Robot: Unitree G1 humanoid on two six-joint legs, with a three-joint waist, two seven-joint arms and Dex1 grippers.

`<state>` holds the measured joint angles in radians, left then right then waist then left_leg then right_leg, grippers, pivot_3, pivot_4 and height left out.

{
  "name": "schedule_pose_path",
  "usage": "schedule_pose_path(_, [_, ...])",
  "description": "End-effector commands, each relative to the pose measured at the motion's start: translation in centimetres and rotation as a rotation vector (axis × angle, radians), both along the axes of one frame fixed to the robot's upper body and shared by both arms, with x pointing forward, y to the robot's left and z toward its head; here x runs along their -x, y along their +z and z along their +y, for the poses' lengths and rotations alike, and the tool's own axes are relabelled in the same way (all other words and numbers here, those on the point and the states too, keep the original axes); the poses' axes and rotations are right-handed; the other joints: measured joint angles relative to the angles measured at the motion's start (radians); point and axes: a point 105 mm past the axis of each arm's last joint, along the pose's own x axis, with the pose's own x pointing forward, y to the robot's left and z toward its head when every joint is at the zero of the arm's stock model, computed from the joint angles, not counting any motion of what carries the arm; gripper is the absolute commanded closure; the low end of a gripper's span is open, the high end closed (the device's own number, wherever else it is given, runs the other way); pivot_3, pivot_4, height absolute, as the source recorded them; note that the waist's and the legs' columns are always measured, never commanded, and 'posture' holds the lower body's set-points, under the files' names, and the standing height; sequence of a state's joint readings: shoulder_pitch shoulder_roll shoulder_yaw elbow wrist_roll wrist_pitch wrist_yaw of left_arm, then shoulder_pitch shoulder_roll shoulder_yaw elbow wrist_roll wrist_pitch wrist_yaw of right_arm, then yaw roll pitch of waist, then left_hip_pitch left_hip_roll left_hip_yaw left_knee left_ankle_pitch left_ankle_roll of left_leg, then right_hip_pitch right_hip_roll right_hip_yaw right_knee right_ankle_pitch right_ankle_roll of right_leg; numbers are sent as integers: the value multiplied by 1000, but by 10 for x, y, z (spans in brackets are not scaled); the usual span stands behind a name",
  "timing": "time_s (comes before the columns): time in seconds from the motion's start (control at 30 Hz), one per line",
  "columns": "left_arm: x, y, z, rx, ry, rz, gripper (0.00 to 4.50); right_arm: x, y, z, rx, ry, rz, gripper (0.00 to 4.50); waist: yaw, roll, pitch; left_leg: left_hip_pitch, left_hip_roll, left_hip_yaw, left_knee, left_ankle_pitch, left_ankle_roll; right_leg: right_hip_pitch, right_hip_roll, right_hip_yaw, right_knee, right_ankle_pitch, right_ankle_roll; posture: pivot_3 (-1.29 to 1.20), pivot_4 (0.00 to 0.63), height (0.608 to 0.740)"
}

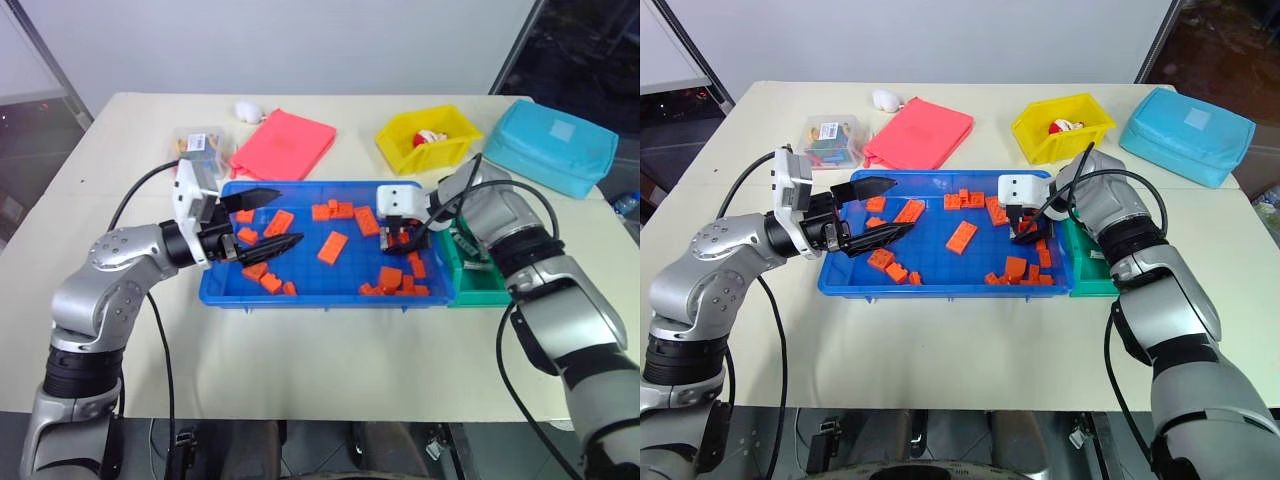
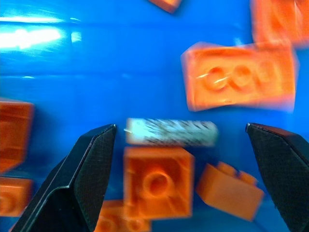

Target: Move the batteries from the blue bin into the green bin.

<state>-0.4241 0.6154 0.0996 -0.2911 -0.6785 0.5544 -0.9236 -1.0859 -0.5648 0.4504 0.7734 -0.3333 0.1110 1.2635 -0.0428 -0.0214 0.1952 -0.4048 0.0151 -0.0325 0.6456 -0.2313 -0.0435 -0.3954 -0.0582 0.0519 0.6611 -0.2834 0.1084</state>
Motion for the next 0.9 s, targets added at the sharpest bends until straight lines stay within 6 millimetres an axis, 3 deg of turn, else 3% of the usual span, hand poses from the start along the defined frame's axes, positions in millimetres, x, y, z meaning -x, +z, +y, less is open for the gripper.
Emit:
schedule_pose_path(0.03, [3,7,-1,5,-5,-45,0,3,-19,-12,42,-53,64,65,0,0,0,0,0,0,0,0,0,0,0,0,0,0,0,0,150,740])
schedule_pose_path(0.37, [0,6,-2,9,2,-57,0,23,-27,-2,-12,-27,192,65,1,0,0,0,0,0,0,0,0,0,0,0,0,0,0,0,150,740])
schedule_pose_path(0.73, [-2,6,-2,14,17,-68,0,14,-31,1,-16,-55,173,65,-2,0,0,0,0,0,0,0,0,0,0,0,-1,0,0,0,150,740])
schedule_pose_path(0.83, [-1,6,-1,16,22,-67,0,14,-31,3,-17,-46,177,974,-2,0,0,1,0,0,-1,0,0,0,0,0,-1,0,0,0,150,740])
schedule_pose_path(0.9, [-1,6,-1,17,24,-67,0,14,-31,4,-14,-40,177,2026,-2,0,0,1,0,0,-1,0,0,0,0,0,-1,0,0,0,150,740])
